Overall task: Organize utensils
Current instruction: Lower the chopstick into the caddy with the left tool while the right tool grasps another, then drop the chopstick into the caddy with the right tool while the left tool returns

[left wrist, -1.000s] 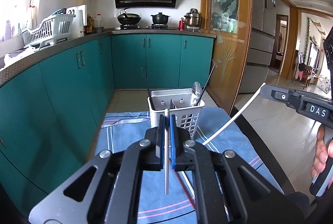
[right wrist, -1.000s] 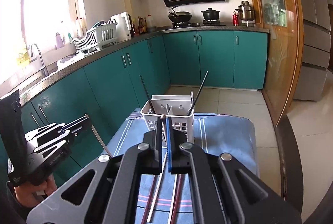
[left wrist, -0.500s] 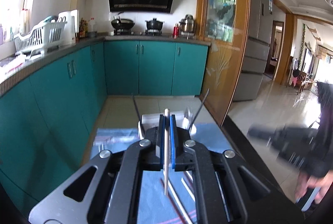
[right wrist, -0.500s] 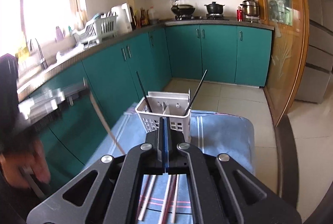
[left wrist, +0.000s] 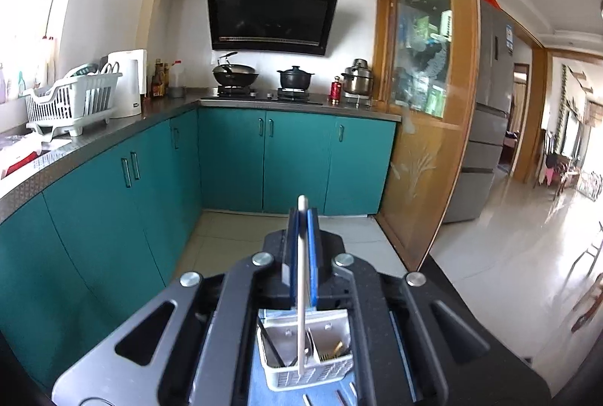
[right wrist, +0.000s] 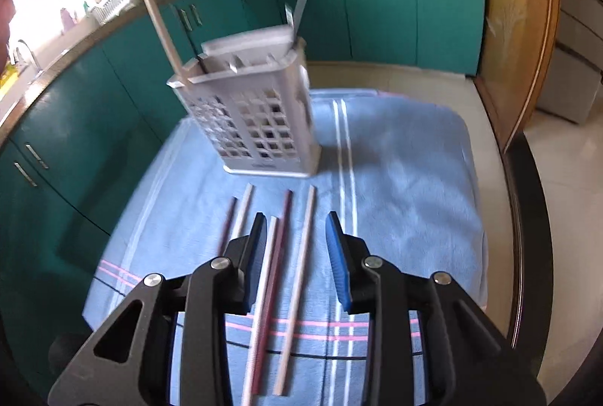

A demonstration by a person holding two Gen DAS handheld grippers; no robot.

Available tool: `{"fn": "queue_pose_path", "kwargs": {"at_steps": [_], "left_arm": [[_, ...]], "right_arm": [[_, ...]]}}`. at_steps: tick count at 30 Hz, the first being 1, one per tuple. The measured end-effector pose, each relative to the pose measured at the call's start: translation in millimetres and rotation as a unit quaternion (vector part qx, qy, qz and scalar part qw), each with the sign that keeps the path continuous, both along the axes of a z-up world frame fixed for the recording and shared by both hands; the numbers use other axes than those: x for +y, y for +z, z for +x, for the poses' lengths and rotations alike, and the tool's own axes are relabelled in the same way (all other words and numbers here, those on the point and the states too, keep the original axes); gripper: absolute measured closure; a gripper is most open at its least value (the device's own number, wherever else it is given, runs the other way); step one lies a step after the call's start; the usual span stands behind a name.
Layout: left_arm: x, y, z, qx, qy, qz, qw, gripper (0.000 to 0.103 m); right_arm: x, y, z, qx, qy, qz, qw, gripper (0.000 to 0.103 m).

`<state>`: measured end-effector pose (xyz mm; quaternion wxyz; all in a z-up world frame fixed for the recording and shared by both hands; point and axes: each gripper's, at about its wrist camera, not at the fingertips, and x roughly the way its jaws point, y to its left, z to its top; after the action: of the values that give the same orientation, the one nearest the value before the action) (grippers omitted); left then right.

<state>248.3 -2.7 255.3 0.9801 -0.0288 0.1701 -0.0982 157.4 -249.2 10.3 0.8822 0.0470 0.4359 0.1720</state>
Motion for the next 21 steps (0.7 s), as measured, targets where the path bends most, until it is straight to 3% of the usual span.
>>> {"fn": "queue_pose_path", "kwargs": {"at_steps": [10, 17, 19, 21], "left_arm": [[15, 8, 14, -0.010, 0.014, -0.014, 0.9998, 0.099], [22, -29, 32, 0.021, 0.021, -0.021, 0.9993, 0.099], [21, -48, 35, 0.035, 0.022, -0.012, 0.9991, 0.099], [21, -67, 37, 0.050, 0.021, -0.004, 0.9985, 0.099]], "right_arm": [[26, -65, 57, 0.061, 0.007, -0.051, 0.997, 0.071], [63, -99, 92, 0.076, 0.004, -0.110, 0.991, 0.071], [67, -103, 96, 0.074, 0.006, -0.120, 0.990, 0.074], [74, -103, 99, 0.078, 0.015, -0.127, 0.989, 0.089]]}}
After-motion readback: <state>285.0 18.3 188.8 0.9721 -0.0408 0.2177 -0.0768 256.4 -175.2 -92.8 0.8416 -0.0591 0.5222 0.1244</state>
